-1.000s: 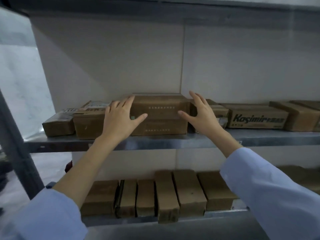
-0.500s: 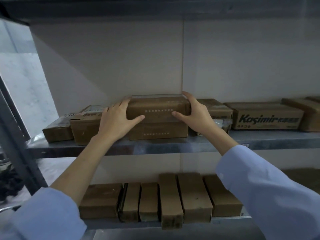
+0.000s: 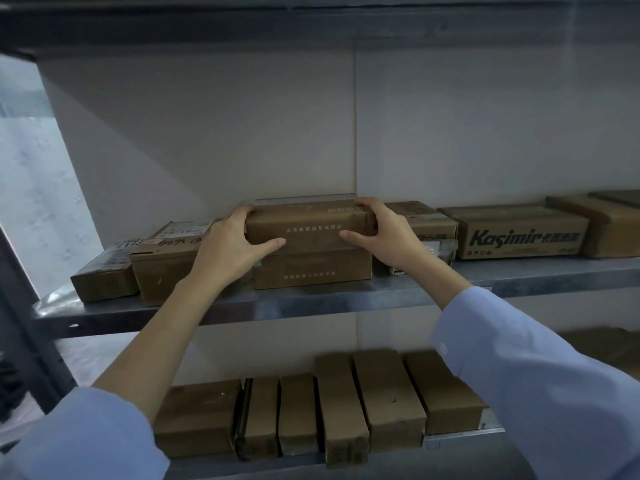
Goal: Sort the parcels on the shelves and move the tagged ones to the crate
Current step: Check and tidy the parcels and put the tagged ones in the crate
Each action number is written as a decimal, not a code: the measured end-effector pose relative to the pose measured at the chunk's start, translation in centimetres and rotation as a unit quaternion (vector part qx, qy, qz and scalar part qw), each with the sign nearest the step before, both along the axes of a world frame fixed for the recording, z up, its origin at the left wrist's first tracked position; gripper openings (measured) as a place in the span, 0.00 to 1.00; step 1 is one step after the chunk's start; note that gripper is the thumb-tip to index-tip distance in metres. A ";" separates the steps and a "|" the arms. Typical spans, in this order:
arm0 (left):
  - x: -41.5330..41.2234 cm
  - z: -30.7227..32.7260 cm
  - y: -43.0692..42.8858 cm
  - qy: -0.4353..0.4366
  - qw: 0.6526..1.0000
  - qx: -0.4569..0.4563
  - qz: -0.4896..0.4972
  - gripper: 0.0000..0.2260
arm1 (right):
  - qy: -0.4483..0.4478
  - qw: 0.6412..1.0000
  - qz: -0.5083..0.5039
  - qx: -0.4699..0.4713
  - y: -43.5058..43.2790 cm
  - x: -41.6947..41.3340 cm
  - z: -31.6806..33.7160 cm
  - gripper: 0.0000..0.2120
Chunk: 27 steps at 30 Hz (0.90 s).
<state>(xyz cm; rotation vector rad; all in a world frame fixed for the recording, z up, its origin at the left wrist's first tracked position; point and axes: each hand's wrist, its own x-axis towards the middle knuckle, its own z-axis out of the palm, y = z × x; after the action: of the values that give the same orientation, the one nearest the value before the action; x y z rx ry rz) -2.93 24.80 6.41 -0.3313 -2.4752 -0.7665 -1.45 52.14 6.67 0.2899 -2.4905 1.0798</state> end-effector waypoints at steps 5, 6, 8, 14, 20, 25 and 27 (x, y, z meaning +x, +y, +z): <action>0.5 -0.2 0.0 0.011 0.999 0.042 -0.020 0.34 | 0.011 1.000 -0.006 -0.008 -0.1 0.6 0.0 0.35; 0.7 -0.3 0.0 0.017 0.998 0.051 -0.024 0.34 | 0.015 1.000 -0.007 -0.009 -0.1 0.8 -0.1 0.34; 1.1 -0.4 0.0 0.033 0.997 0.064 -0.032 0.34 | 0.026 1.000 -0.009 -0.014 -0.2 1.3 -0.1 0.34; 2.4 -0.6 0.2 0.055 0.989 0.120 -0.064 0.31 | 0.070 0.997 -0.008 -0.041 -0.6 2.8 -0.4 0.33; 3.1 -0.6 0.2 0.053 0.985 0.136 -0.096 0.29 | 0.078 0.996 -0.012 -0.038 -0.6 3.9 -0.5 0.39; 3.4 -0.8 0.1 0.064 0.981 0.148 -0.107 0.30 | 0.056 0.995 0.005 -0.085 -0.5 4.5 -0.7 0.38; 3.4 -0.9 0.0 0.058 0.979 0.161 -0.111 0.33 | 0.052 0.995 0.004 -0.087 -0.5 4.7 -0.7 0.38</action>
<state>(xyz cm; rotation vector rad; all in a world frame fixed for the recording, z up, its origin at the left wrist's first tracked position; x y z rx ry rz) 0.51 24.82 5.47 -0.5206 -2.1820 -1.1861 3.20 51.62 5.98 0.2961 -2.2899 1.2424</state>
